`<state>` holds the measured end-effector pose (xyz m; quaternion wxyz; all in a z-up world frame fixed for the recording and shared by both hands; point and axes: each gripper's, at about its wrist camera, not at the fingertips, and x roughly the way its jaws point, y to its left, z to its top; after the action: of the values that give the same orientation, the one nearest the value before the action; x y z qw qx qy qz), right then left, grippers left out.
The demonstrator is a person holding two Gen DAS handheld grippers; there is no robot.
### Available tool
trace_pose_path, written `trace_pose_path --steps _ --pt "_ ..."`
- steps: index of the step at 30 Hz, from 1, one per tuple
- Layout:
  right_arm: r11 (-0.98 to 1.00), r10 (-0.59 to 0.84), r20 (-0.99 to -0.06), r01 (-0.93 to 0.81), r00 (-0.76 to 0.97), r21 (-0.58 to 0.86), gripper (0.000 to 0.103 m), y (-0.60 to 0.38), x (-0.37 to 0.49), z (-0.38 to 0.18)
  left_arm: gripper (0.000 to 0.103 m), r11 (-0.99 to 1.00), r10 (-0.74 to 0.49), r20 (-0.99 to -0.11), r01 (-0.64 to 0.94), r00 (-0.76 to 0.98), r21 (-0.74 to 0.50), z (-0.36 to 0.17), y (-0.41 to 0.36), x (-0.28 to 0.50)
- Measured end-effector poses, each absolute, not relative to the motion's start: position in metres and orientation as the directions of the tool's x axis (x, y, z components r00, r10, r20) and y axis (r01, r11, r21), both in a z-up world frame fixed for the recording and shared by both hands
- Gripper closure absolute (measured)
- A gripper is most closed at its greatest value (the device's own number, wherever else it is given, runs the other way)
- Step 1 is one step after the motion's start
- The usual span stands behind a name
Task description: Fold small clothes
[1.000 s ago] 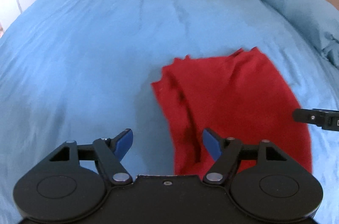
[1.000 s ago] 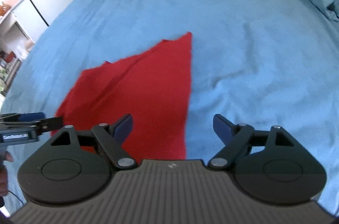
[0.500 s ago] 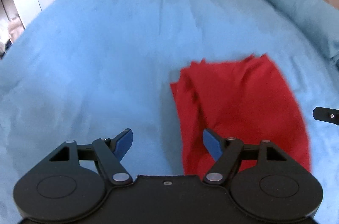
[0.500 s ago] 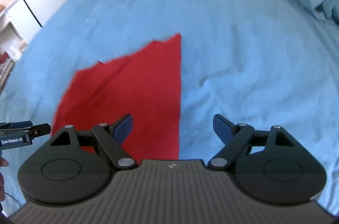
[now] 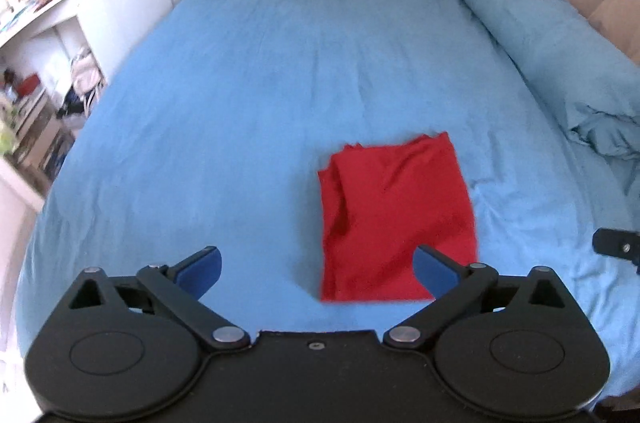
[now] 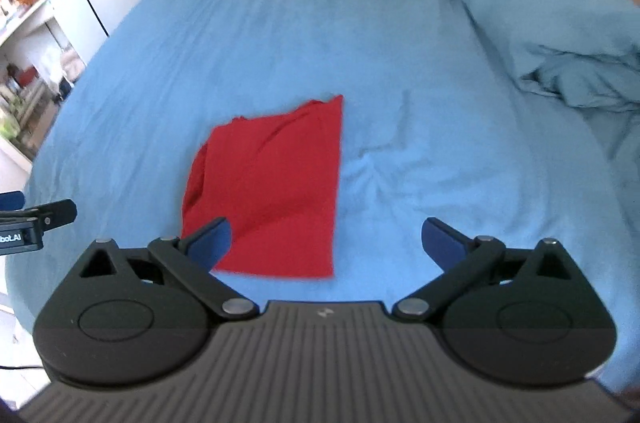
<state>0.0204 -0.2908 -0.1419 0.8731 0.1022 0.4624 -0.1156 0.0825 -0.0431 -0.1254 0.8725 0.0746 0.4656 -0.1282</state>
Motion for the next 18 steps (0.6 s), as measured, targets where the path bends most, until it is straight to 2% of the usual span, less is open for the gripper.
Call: trace_pose_path --steps 7,18 --pt "0.943 -0.175 -0.869 0.331 0.463 -0.014 0.000 -0.271 -0.030 -0.110 0.000 0.958 -0.130 -0.855 0.287 0.502 0.023 -0.103 -0.048 0.032" --pt "0.934 -0.165 -0.901 0.357 0.401 -0.012 0.000 -0.262 -0.070 -0.105 0.000 0.948 -0.116 -0.867 0.316 0.485 0.050 -0.096 -0.046 0.005"
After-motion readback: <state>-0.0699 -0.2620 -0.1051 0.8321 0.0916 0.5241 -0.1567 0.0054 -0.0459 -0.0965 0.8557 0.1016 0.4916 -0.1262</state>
